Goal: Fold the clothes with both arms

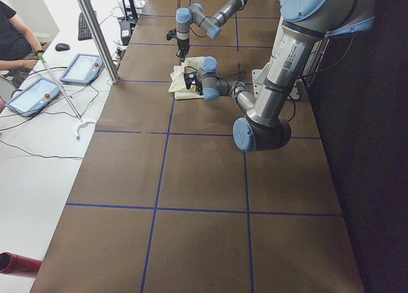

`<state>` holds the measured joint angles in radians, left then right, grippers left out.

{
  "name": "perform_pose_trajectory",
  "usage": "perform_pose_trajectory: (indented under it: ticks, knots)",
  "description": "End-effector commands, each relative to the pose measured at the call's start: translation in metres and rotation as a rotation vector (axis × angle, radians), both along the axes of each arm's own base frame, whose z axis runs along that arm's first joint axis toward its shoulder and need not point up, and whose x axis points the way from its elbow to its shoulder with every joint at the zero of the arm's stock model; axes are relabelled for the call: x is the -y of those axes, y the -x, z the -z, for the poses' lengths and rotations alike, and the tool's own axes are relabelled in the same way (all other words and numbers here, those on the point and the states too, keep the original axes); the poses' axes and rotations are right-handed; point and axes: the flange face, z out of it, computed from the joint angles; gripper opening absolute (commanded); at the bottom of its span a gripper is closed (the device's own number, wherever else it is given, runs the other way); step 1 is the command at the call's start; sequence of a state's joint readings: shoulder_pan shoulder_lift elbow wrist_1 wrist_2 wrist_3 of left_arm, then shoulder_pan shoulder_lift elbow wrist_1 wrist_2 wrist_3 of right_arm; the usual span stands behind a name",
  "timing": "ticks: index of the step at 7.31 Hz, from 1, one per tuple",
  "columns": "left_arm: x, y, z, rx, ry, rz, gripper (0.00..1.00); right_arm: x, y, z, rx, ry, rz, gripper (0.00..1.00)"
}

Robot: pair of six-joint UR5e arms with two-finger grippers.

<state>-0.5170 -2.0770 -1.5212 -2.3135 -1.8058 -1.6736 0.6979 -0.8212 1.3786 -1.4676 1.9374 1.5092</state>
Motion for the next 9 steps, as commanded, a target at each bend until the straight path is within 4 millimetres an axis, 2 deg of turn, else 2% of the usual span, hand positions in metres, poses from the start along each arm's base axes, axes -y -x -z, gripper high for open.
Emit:
perform_pose_trajectory:
  ticks: [1,2,3,4,5,6,7,8,9]
  knots:
    - [-0.006,0.002,0.014,-0.035,-0.007,-0.025,0.0,0.0,0.0,0.001,0.001,0.0,0.0,0.0]
    - [-0.019,0.009,0.031,-0.138,-0.039,-0.104,0.0,0.0,0.0,0.003,0.004,0.0,-0.004,0.0]
    - [-0.031,0.014,0.031,-0.221,-0.069,-0.183,0.0,-0.001,0.001,0.003,0.005,0.003,-0.005,0.0]
    - [-0.04,0.001,0.017,-0.223,-0.065,-0.233,0.0,-0.001,0.001,0.003,0.005,0.004,-0.007,0.0]
    - [-0.065,-0.01,0.018,-0.237,-0.045,-0.338,0.0,0.0,0.0,0.002,0.004,0.005,-0.008,0.0]
    - [-0.077,-0.009,0.021,-0.253,-0.023,-0.435,0.0,0.0,0.0,0.001,0.003,0.004,-0.009,0.0]
    - [-0.086,-0.003,0.025,-0.268,-0.017,-0.48,0.0,0.0,0.0,0.0,0.0,0.004,-0.007,0.0]
    - [-0.096,0.013,0.028,-0.285,-0.024,-0.502,0.0,0.003,-0.004,-0.002,-0.001,0.0,-0.007,0.0]
    - [-0.101,0.025,0.047,-0.312,0.008,-0.49,0.0,0.004,-0.005,0.002,0.002,-0.005,-0.007,0.99]
